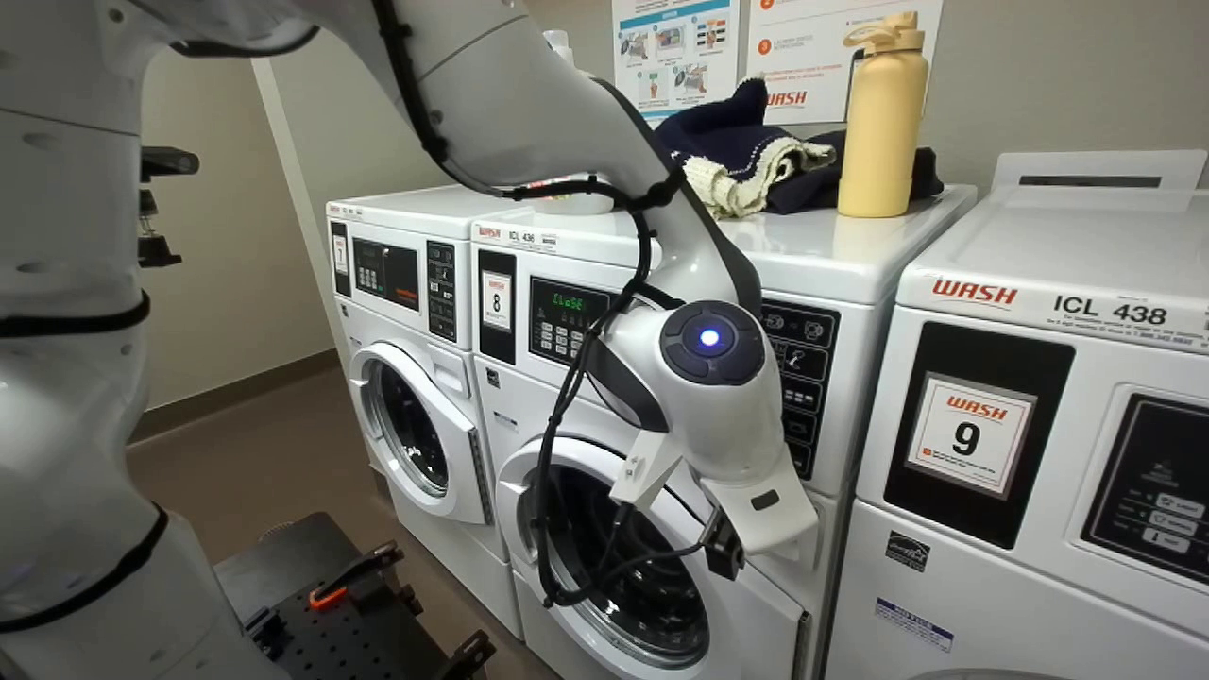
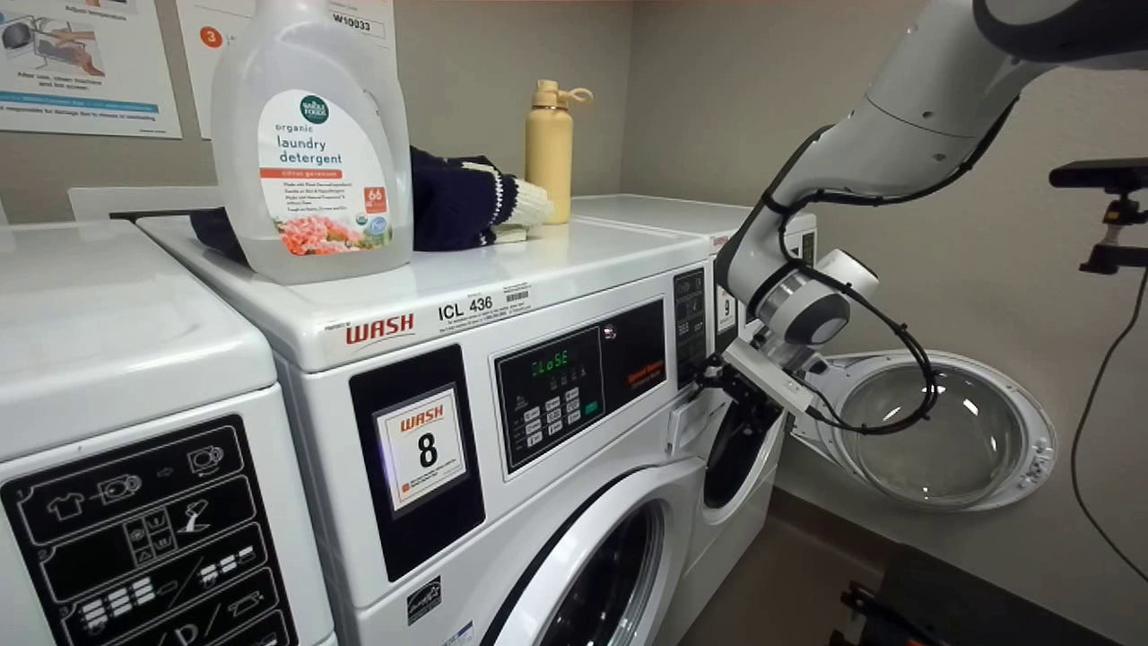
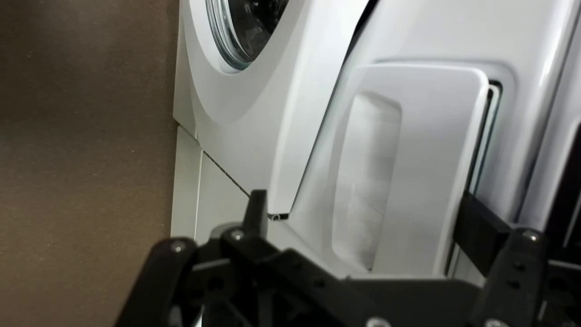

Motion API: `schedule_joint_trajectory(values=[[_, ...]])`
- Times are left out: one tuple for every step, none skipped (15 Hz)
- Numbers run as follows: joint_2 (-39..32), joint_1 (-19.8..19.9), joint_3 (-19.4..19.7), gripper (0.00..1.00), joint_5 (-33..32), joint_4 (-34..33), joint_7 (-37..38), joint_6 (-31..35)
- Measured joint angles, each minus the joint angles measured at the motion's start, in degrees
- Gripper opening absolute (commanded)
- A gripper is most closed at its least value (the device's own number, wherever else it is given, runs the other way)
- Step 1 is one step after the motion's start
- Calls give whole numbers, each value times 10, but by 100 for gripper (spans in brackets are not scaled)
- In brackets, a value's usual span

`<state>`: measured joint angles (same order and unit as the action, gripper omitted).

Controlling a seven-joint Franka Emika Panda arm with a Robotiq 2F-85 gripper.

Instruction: Open the detergent tray on the second washing machine

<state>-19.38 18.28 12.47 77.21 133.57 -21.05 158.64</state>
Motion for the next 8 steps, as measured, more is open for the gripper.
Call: schedule_joint_trajectory(values=[[0, 0, 0, 100, -5, 0, 1, 0], [0, 0, 1, 100, -10, 0, 2, 0], [0, 0, 1, 100, -14, 0, 3, 0], [0, 0, 1, 100, -19, 0, 4, 0], [0, 0, 1, 100, -25, 0, 8, 0], [0, 0, 1, 100, -31, 0, 12, 0], [-1, 0, 2, 100, -39, 0, 17, 0], [-2, 0, 2, 100, -47, 0, 24, 0]])
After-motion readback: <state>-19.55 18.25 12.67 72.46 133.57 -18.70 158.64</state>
